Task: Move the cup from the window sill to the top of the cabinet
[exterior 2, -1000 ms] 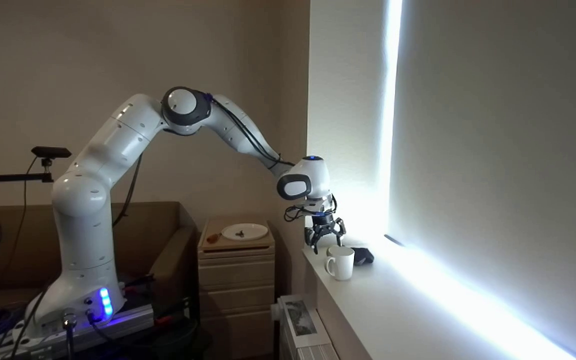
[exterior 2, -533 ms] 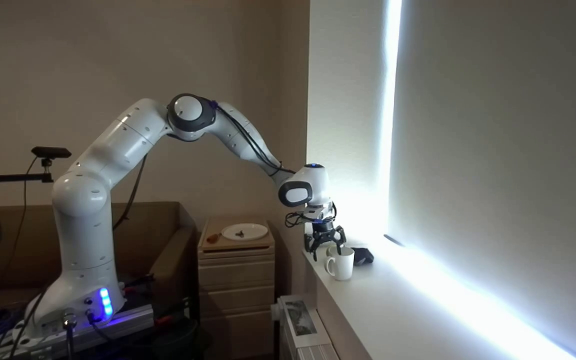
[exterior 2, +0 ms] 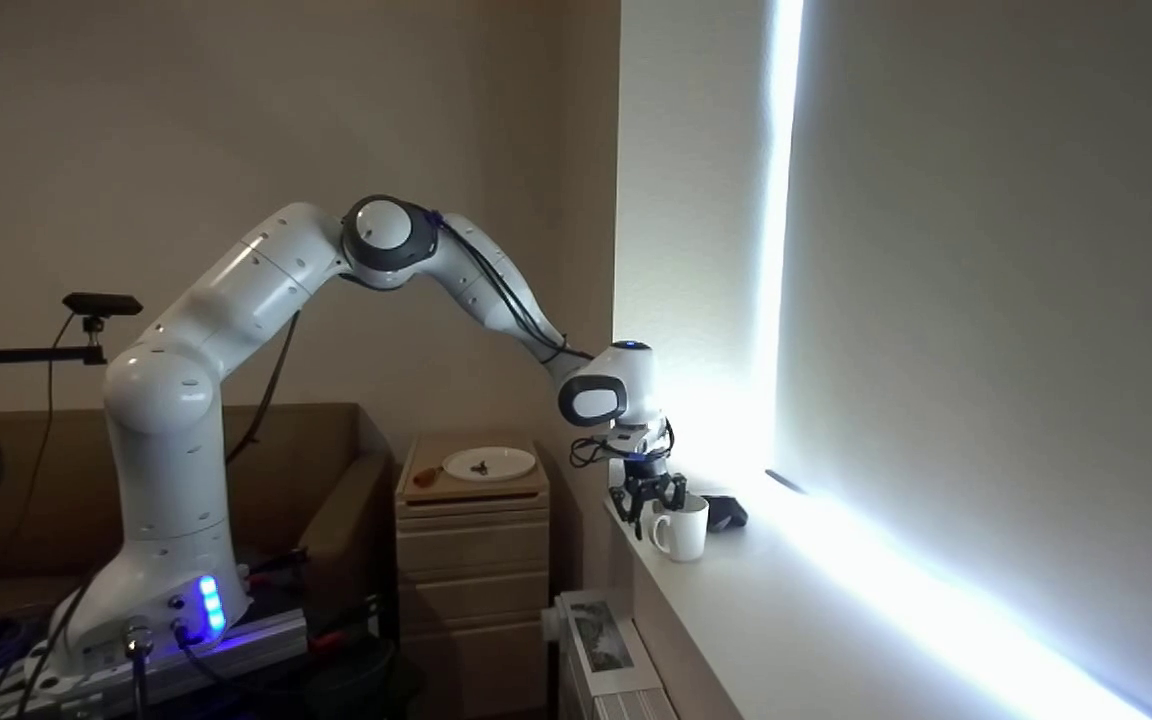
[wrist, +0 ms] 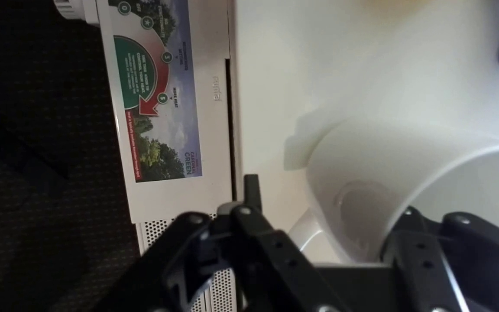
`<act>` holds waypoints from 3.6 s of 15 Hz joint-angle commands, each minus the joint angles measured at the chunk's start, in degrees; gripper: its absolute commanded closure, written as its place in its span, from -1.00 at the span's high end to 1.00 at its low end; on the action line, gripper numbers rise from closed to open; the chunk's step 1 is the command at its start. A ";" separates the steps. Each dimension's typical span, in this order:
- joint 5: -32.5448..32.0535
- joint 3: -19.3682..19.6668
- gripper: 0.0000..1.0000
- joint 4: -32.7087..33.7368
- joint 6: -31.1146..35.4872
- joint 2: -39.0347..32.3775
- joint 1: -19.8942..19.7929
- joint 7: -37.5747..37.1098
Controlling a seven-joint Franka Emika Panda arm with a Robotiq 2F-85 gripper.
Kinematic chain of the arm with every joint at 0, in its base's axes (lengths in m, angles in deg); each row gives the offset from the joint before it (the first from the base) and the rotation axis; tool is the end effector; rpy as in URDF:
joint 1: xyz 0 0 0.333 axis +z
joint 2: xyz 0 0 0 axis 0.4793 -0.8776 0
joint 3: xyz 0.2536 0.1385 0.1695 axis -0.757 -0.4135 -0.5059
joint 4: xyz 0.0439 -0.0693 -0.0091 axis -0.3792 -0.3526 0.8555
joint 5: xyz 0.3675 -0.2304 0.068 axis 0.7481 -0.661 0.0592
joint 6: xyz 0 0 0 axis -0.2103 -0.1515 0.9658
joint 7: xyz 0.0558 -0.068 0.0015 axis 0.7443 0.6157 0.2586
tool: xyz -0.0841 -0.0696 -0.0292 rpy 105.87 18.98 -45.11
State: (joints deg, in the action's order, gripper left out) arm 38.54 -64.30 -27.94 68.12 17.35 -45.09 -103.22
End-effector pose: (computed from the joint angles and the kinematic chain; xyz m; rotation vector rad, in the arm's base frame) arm 0.6048 -0.4029 0.1625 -1.2891 2.7518 -0.2393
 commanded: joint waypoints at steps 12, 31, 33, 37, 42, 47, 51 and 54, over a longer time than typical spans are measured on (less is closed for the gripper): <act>-4.42 0.14 -0.98 1.00 -4.51 1.85 -1.05 2.54; -22.34 -4.94 -0.90 -36.10 -10.94 43.93 6.86 31.94; -21.97 -5.42 -0.90 -37.56 -11.81 46.62 6.58 33.44; -24.86 -9.05 -0.98 -41.01 -11.07 47.32 9.25 33.66; -26.45 -20.14 -0.98 -45.03 -11.58 51.03 16.87 31.52; -23.10 -28.86 -0.98 -43.08 -12.42 53.71 24.71 32.39; -23.86 -30.09 -0.90 -42.63 -11.84 52.81 24.82 29.96; -22.99 -30.27 -0.98 -41.49 -10.30 49.50 25.07 30.01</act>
State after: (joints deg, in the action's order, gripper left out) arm 14.41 -93.52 -70.63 56.50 69.74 -19.86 -73.24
